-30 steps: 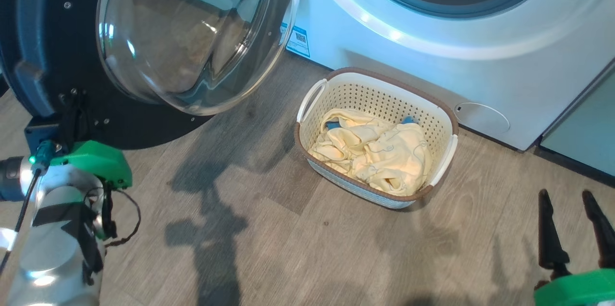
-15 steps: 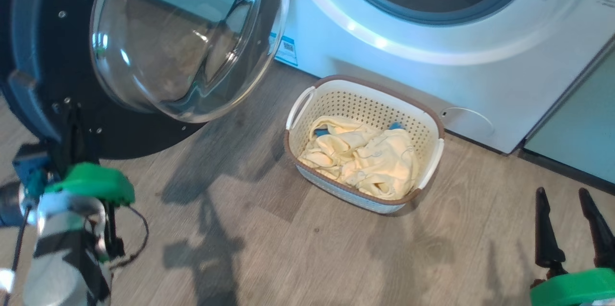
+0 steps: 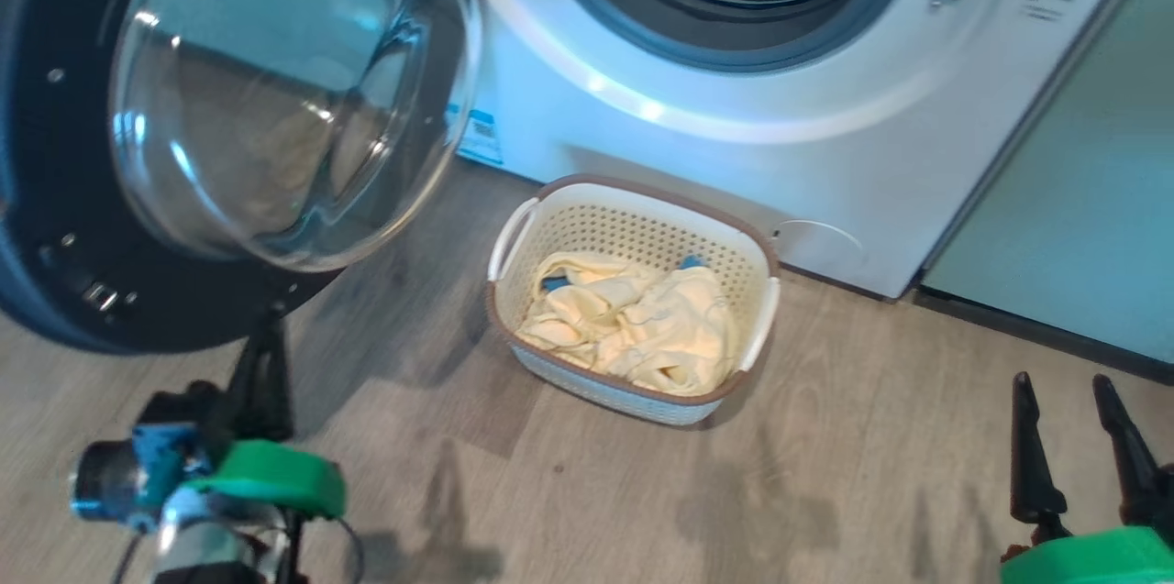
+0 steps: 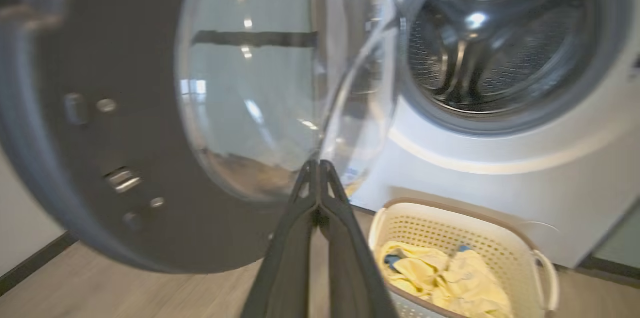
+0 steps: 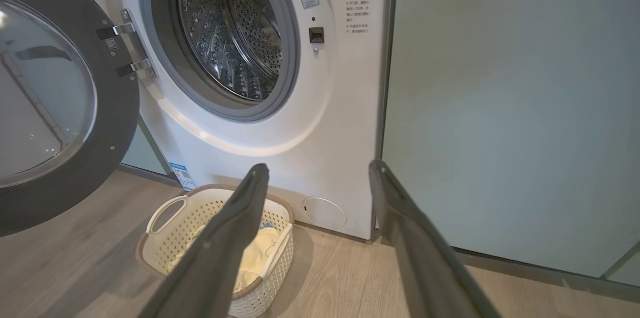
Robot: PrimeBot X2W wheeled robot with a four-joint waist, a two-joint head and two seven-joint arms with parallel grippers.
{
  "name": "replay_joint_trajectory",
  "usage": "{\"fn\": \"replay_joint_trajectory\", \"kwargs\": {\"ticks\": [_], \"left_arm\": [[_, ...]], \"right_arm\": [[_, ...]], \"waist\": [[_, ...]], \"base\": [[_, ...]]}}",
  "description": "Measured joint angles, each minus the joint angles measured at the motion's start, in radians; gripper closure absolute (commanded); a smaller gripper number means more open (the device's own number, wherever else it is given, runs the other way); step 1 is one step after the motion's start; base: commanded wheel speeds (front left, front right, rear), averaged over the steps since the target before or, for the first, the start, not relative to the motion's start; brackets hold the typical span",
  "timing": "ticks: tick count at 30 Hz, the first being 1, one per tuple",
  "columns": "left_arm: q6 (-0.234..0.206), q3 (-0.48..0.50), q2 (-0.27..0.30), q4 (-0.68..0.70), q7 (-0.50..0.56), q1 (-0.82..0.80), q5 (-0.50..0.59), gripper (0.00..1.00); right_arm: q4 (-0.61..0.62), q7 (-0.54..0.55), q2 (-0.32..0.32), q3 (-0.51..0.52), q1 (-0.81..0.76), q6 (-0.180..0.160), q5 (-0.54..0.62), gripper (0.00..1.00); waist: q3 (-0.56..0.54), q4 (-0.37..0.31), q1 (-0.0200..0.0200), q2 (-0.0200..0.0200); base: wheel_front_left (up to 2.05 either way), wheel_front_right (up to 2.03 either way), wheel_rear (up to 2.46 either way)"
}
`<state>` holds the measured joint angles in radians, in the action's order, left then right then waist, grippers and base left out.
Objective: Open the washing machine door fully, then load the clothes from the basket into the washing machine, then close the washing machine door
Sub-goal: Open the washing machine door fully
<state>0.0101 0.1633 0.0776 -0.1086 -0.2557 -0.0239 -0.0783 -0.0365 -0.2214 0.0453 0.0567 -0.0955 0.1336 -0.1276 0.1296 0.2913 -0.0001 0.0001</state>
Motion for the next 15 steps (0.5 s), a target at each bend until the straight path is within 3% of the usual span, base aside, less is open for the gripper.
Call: {"fn": "replay_joint_trajectory", "kwargs": {"ticks": [4, 5, 6, 8, 9, 10, 15], "left_arm": [[0.015, -0.057, -0.006, 0.026, 0.0, 0.005, 0.012, 1.0], [0.015, -0.071, -0.006, 0.03, 0.0, 0.005, 0.019, 0.74], [0.021, -0.082, -0.007, 0.03, 0.0, 0.005, 0.027, 0.57], [0.03, -0.103, -0.006, 0.03, 0.0, 0.005, 0.032, 0.49], [0.031, -0.109, -0.007, 0.03, 0.0, 0.006, 0.036, 0.19], [0.031, -0.11, -0.007, 0.03, 0.001, 0.007, 0.037, 0.0], [0.03, -0.118, -0.005, 0.032, 0.018, 0.023, 0.039, 0.0]], "right_arm": [[-0.015, -0.011, -0.001, -0.014, 0.0, 0.0, -0.002, 0.0], [-0.019, -0.014, -0.001, -0.021, 0.0, 0.0, -0.004, 0.0], [-0.021, -0.018, -0.002, -0.026, 0.0, 0.0, -0.004, 0.0], [-0.022, -0.021, -0.004, -0.033, 0.0, 0.0, -0.004, 0.0], [-0.021, -0.021, -0.004, -0.035, 0.0, 0.0, -0.003, 0.0], [-0.021, -0.022, -0.005, -0.038, 0.0, 0.0, -0.003, 0.0], [-0.014, -0.027, -0.005, -0.05, 0.0, 0.0, -0.005, 0.0]], "waist": [[-0.011, -0.039, 0.0, 0.0], [-0.014, -0.051, 0.0, 0.0], [-0.017, -0.064, 0.0, 0.0], [-0.024, -0.09, 0.0, 0.0], [-0.027, -0.104, 0.0, 0.0], [-0.03, -0.118, 0.0, 0.0], [-0.045, -0.193, 0.0, 0.0]], "base": [[0.0, 0.0, 0.0], [0.0, 0.0, 0.0], [0.0, 0.0, 0.0], [0.0, 0.0, 0.0], [0.0, 0.0, 0.0], [0.0, 0.0, 0.0], [0.0, 0.0, 0.0]]}}
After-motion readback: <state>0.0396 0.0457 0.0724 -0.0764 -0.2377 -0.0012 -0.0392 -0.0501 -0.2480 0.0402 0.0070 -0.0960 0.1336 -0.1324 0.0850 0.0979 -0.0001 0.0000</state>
